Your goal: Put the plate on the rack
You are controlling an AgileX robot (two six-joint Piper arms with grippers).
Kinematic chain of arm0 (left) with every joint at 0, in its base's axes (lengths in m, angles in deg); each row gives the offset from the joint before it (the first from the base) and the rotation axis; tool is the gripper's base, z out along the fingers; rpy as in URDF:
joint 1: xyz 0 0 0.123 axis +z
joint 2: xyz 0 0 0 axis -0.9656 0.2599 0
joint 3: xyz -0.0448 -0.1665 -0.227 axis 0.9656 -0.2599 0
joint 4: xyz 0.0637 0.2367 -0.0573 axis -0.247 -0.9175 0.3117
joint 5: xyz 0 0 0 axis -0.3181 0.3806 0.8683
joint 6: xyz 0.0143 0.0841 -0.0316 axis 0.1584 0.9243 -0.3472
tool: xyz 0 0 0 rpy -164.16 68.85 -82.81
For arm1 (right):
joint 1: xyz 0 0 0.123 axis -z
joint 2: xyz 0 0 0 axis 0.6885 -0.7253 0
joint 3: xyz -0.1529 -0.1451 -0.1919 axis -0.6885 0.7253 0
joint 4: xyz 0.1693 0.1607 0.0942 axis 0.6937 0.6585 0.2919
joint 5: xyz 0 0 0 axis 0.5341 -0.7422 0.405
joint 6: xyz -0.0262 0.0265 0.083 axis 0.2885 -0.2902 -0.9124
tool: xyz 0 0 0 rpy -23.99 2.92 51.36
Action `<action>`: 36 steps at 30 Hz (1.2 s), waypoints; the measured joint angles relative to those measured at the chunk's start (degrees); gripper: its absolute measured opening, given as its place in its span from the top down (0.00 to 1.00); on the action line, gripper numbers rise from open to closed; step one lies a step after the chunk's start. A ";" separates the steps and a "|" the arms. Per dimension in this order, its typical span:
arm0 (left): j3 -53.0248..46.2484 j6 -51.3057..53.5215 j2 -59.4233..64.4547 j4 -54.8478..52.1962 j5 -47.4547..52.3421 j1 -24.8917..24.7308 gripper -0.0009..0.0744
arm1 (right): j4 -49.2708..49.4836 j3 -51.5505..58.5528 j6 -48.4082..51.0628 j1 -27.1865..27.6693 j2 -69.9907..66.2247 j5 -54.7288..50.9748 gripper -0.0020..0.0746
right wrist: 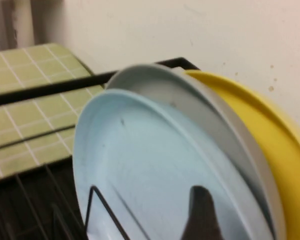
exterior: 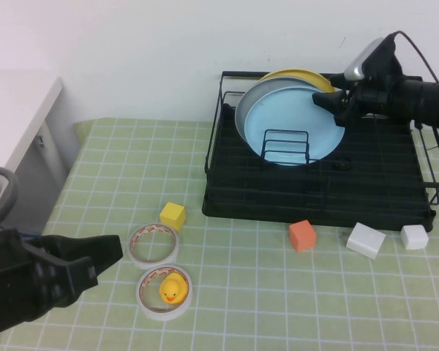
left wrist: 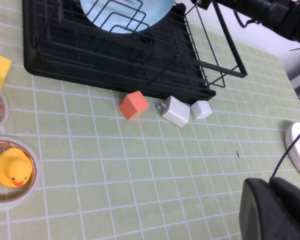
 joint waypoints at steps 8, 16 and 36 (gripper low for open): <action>0.00 1.27 0.00 0.00 0.34 0.00 0.99 | 0.00 0.00 -1.23 0.00 5.78 -0.87 0.38; 0.00 2.58 0.00 -11.20 -0.02 0.00 0.99 | -4.16 0.00 -10.58 0.00 15.01 -8.82 0.43; -12.50 -8.67 -30.27 -28.46 -1.79 0.00 0.99 | -23.04 6.39 -41.71 0.63 43.58 -33.25 0.96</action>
